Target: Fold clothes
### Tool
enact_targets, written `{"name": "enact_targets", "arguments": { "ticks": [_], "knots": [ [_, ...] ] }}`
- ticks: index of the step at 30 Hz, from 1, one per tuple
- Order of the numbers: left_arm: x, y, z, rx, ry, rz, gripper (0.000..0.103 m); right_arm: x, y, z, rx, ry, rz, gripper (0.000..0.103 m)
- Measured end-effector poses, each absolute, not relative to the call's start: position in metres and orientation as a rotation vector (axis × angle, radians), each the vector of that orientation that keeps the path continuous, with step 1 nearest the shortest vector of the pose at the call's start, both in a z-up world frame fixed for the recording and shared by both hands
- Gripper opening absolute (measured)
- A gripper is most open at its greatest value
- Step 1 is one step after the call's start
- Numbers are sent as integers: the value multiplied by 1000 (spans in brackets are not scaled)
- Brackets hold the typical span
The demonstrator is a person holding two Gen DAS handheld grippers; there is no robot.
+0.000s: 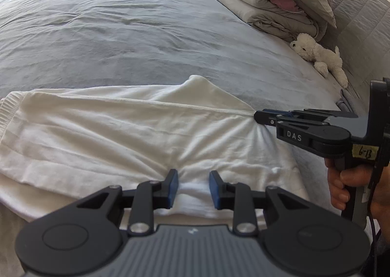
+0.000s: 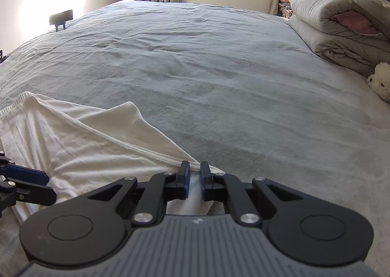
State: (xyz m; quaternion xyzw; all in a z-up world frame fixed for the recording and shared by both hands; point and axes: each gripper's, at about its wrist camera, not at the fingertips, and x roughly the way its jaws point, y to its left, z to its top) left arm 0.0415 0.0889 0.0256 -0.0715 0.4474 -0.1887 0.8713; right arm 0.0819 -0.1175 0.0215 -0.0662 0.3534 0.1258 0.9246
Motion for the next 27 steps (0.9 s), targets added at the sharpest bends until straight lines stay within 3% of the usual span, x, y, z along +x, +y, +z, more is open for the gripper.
{"name": "enact_targets", "arguments": {
  "ticks": [8,9,11,13,17,19,23,27],
  "knots": [
    [45,110,27,-230,946,-389,31,63,-105,38,-209,653,245,8],
    [46,113,28,-244,949,-402,33,59,-105,41,-208,643,257,8],
    [47,118,30,-263,941,-414,47,55,-99,40,-226,655,282,8],
    [47,122,34,-261,916,-387,52,53,-93,36,-253,673,300,8],
    [48,120,32,-212,911,-362,54,57,-84,19,-296,707,294,9],
    [47,114,27,-167,918,-354,54,56,-82,16,-303,692,279,16],
    [41,101,27,-49,917,-365,65,55,-79,17,-326,677,257,19],
    [39,101,27,-29,925,-370,65,58,-87,17,-319,678,227,22]
  ]
}}
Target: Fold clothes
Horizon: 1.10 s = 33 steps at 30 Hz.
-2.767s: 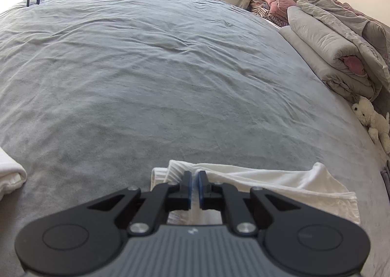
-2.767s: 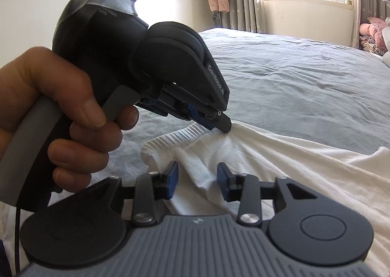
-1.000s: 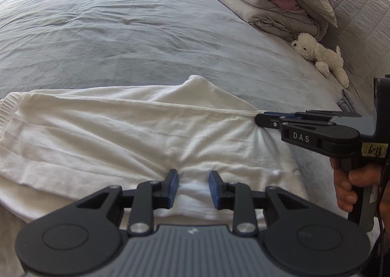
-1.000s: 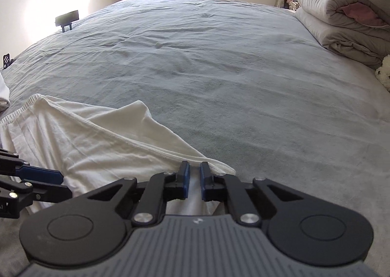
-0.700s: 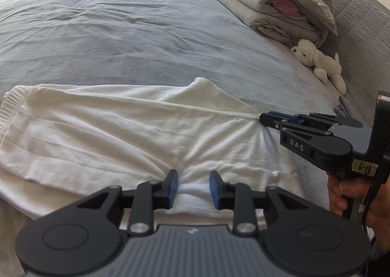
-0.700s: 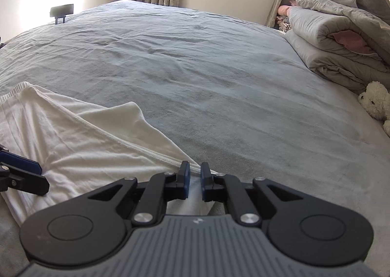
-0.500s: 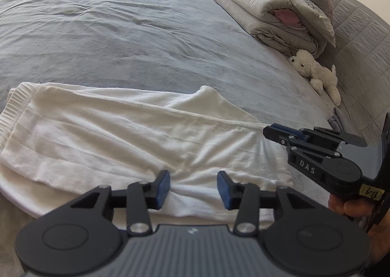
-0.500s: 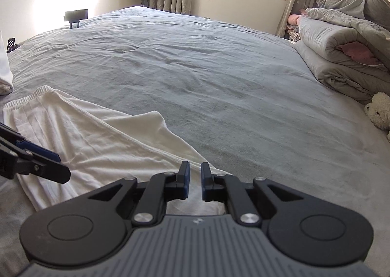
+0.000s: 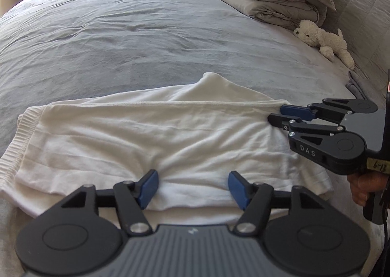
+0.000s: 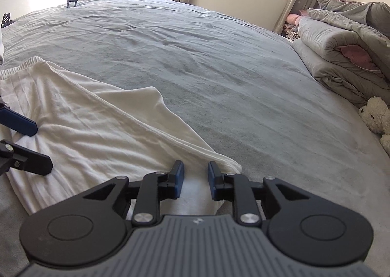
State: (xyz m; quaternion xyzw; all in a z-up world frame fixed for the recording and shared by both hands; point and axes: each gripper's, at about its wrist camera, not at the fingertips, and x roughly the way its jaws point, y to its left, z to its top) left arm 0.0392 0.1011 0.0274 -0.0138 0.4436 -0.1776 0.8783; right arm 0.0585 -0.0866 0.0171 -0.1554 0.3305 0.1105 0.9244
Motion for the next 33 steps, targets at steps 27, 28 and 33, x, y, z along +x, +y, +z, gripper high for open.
{"name": "enact_targets", "arguments": {
  "ticks": [27,28,33],
  "knots": [
    [35,127,30,-158,1013,-456,70,59,-91,13,-363,663,192,27],
    [36,128,31,-158,1016,-459,70,59,-92,14,-362,664,193,27],
    [39,157,47,-255,952,-413,71,58,-96,21,-324,673,195,28]
  ]
}}
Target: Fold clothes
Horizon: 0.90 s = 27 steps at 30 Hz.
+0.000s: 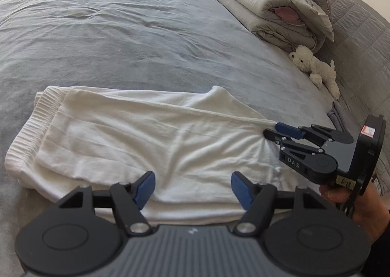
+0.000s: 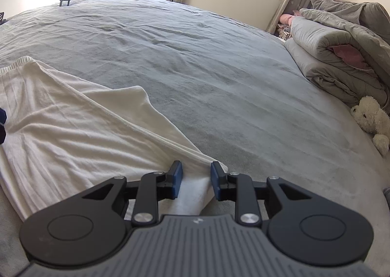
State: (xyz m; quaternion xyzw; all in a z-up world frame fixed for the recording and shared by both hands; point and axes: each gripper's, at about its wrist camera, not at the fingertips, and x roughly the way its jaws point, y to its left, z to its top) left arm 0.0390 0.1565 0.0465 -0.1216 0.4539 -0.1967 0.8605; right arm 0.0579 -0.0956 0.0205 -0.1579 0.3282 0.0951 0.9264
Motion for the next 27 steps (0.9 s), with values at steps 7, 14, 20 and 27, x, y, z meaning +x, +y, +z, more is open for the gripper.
{"name": "enact_targets", "arguments": {
  "ticks": [7,14,20,27],
  "knots": [
    [45,173,48,-329,904,-336,72,51,-91,28,-296,652,217,28],
    [45,148,35,-214,949,-306,72,42,-74,21,-335,682,288,28],
    [42,147,43,-175,890,-290,72,35,-75,29,-304,692,295,32],
    [42,136,34,-131,910,-274,73,22,-63,22,-339,723,319,37]
  ]
}}
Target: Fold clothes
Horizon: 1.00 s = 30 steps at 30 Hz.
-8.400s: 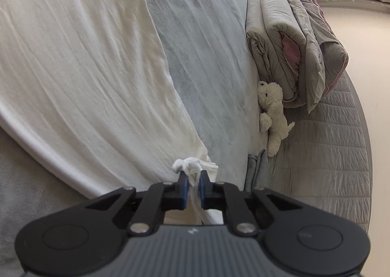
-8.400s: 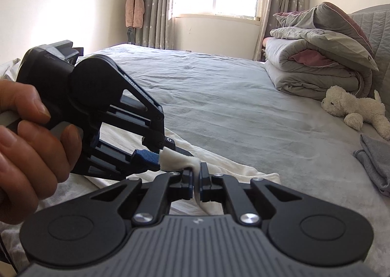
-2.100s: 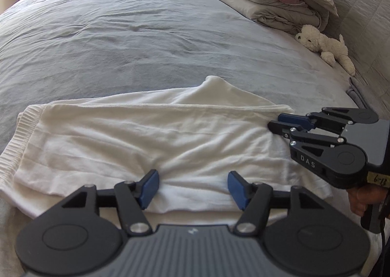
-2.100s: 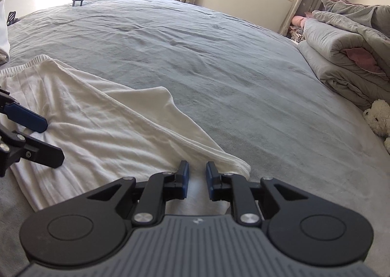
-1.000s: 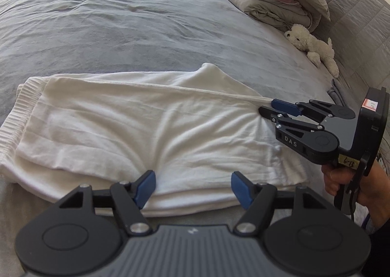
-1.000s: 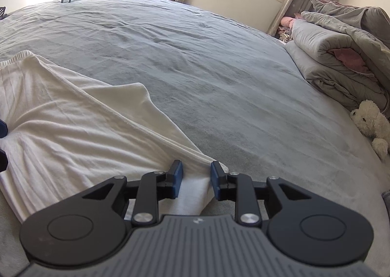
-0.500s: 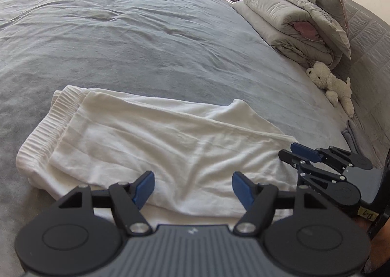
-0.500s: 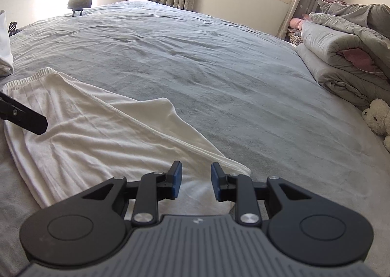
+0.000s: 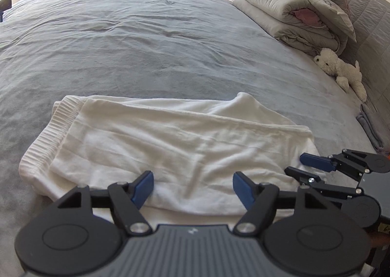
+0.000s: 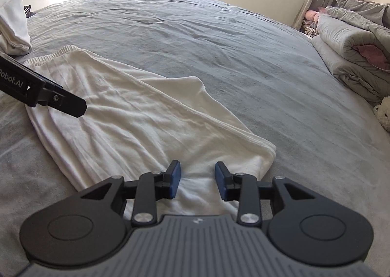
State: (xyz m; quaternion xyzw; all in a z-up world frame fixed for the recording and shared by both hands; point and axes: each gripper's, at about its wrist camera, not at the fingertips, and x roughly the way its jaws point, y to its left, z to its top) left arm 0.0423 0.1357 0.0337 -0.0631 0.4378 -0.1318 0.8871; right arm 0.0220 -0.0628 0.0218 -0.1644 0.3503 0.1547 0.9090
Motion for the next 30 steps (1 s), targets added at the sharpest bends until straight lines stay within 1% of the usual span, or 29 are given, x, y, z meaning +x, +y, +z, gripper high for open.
{"name": "enact_targets", "arguments": {
  "ticks": [2,6,9,10,14,23,24,28,30],
  "knots": [
    [43,132,29,-99,928,-263,73,22,-63,26,-339,722,311,38],
    [42,139,32,-145,922,-257,73,16,-68,34,-302,715,317,39],
    [42,142,31,-158,921,-251,74,15,-66,27,-325,748,322,40],
    [42,142,30,-157,924,-250,74,15,-65,23,-332,749,316,41],
    [41,132,28,-99,924,-256,80,16,-66,27,-317,750,309,42],
    [38,135,34,-126,889,-241,80,14,-73,29,-284,776,290,43],
    [38,134,36,-125,882,-242,80,13,-75,31,-279,771,290,43],
    [35,131,41,-106,854,-241,80,12,-84,40,-257,752,262,56],
    [35,128,41,-96,852,-242,80,14,-92,43,-236,751,244,57]
  ]
}}
